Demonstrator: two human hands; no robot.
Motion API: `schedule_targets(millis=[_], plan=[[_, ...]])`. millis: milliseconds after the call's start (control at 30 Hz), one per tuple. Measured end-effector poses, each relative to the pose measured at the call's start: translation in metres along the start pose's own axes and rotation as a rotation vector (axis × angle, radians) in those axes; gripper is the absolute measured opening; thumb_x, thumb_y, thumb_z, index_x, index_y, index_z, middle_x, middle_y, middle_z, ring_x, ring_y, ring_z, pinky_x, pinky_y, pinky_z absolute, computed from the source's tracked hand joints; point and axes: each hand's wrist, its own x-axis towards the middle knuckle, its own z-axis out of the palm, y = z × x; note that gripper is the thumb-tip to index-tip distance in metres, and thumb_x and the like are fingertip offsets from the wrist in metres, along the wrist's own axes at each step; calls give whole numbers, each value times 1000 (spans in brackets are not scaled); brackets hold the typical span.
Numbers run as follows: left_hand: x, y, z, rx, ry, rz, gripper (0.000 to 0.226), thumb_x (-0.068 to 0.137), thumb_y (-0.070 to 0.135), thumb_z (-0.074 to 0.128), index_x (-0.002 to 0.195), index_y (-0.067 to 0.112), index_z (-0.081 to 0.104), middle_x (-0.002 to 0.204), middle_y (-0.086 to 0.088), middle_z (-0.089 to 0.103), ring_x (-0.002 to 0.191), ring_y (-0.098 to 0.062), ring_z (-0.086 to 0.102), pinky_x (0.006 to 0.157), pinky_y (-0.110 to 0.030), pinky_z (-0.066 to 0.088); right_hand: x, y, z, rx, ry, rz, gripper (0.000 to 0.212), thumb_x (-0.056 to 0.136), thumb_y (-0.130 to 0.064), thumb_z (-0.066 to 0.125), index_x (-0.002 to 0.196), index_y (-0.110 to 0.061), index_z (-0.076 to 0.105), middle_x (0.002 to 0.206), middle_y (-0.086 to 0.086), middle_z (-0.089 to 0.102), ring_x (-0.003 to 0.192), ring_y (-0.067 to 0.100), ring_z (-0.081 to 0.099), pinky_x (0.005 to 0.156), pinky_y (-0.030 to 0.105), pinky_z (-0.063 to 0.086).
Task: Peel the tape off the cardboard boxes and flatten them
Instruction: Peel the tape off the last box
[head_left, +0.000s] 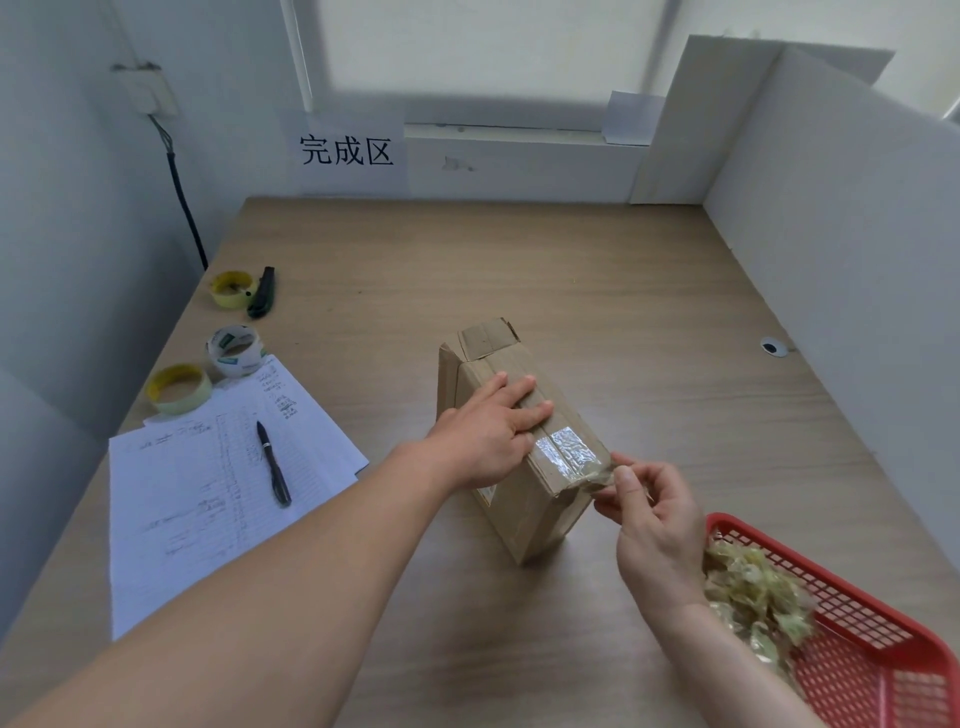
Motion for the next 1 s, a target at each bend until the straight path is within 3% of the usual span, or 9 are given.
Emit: schedule_targets(millis=[133,233,367,500,567,667,800,867,1000], plan=[[-1,1,0,-7,3,-6,52,103,37,39,152,47,27,164,25,0,150,-4,-12,121,-56,12,-10,0,2,82,36,16,13,88,-32,69,79,-23,66,104,0,73,79,14,73,65,22,57],[-2,2,1,-12,0,-8,52,103,36,39,152,47,27,164,25,0,150,-4,-13,121,-56,12,-17,5,-1,158,52,105,34,67,-46,78,79,-17,64,93,8,74,76,19,73,63,26,58],[-3,4,-1,-12,5,-14,52,103,36,40,152,47,27,164,24,0,150,-4,-13,121,-56,11,-18,5,1,73,44,49,32,63,-30,88,75,-23,60,80,1,75,66,12,69,62,26,57],[-4,3,0,-3,-3,-12,53,102,36,40,152,48,27,163,25,-1,150,-4,-13,120,-57,11,-13,-2,-12,-439,-40,-487,38,66,-13,91,69,-23,55,82,-6,67,72,10,65,65,10,44],[-4,3,0,-4,-4,-14,53,103,37,40,152,48,26,163,25,-1,150,-4,-14,120,-58,11,-8,-10,-17,-619,-111,-643,43,60,-11,94,62,-15,51,81,-3,63,70,14,61,63,14,42],[-7,3,0,-5,-2,-19,56,100,42,43,152,48,25,163,26,-2,149,-3,-15,119,-59,12,-1,-25,-14,-779,-169,-682,49,57,-15,95,53,-15,46,84,-2,64,67,19,60,56,28,46],[-14,3,4,7,-4,-6,90,77,70,62,154,47,21,163,26,-7,148,-1,-18,117,-57,12,11,-37,-7,-821,-300,-723,55,58,-6,89,52,-24,37,79,-3,68,73,24,63,60,34,51],[-16,4,5,8,13,-4,96,73,71,67,154,47,21,163,26,-7,148,-2,-18,117,-56,13,15,-40,-3,-843,-344,-705,60,60,-6,85,55,-31,31,72,-3,67,70,25,62,58,38,51],[-16,6,7,-8,34,-6,98,72,65,74,154,44,25,164,23,-5,149,-5,-17,118,-57,17,15,-42,3,-932,-374,-702,53,61,-6,81,54,-28,33,62,-3,61,62,25,57,53,31,44]])
